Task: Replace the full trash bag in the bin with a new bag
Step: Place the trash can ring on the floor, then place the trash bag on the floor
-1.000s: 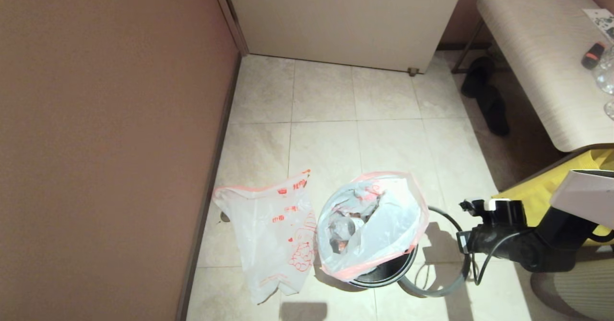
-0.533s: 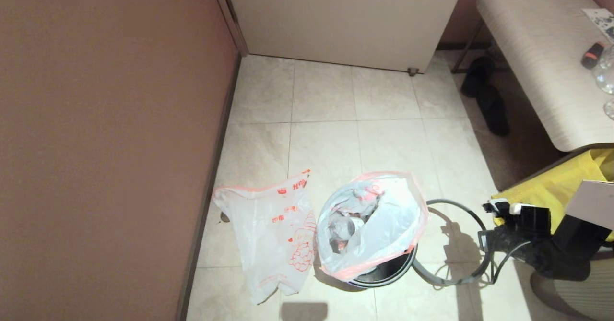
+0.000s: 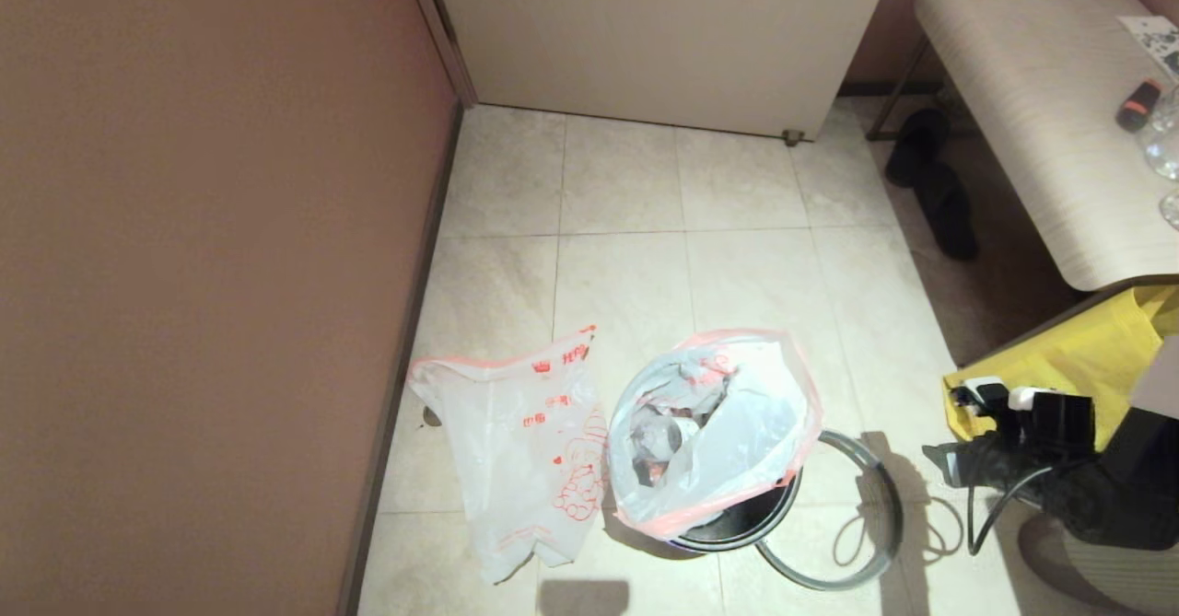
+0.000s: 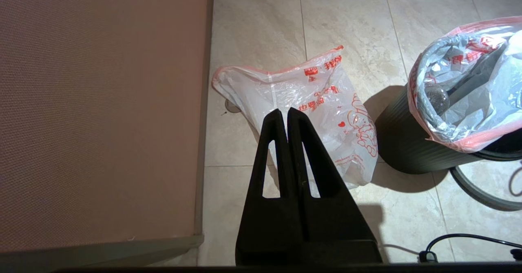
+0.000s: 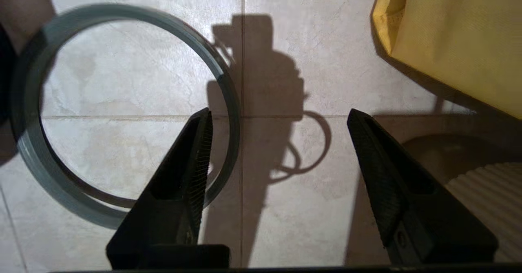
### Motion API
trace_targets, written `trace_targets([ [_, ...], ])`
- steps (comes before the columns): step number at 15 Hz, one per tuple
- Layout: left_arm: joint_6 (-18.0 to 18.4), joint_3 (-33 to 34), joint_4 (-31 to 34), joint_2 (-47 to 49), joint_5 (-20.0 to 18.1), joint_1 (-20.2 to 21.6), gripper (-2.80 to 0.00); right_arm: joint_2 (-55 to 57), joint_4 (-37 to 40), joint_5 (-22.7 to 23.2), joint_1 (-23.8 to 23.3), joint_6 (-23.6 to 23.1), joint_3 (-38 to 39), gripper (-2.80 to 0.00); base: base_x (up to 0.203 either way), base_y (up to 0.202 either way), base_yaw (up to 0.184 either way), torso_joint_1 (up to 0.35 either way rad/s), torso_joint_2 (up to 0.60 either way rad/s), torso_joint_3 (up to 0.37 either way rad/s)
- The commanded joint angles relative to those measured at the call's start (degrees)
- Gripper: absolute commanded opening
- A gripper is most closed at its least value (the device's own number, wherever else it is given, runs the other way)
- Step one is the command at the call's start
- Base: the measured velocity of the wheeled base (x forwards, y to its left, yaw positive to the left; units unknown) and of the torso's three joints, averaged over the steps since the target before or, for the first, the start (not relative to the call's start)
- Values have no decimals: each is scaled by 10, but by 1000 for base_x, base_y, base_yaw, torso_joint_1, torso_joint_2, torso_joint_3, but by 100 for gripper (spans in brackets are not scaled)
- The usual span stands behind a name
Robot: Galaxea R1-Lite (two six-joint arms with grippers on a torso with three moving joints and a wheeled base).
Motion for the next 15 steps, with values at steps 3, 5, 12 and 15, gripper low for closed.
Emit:
trace_targets([
  [3,0,0,0,0,1,0,-280,-152,16,1,29,13,57,0,0,0,0,0,0,0],
  [5,0,0,0,0,1,0,-280,-220,68,0,60,42,66,0,0,0,0,0,0,0],
  [12,0,0,0,0,0,0,-280,-277,171,-36,196,129,8,0,0,0,0,0,0,0],
  [15,0,0,0,0,1,0,-280,-267,209,-35,241,148,-45,0,0,0,0,0,0,0],
])
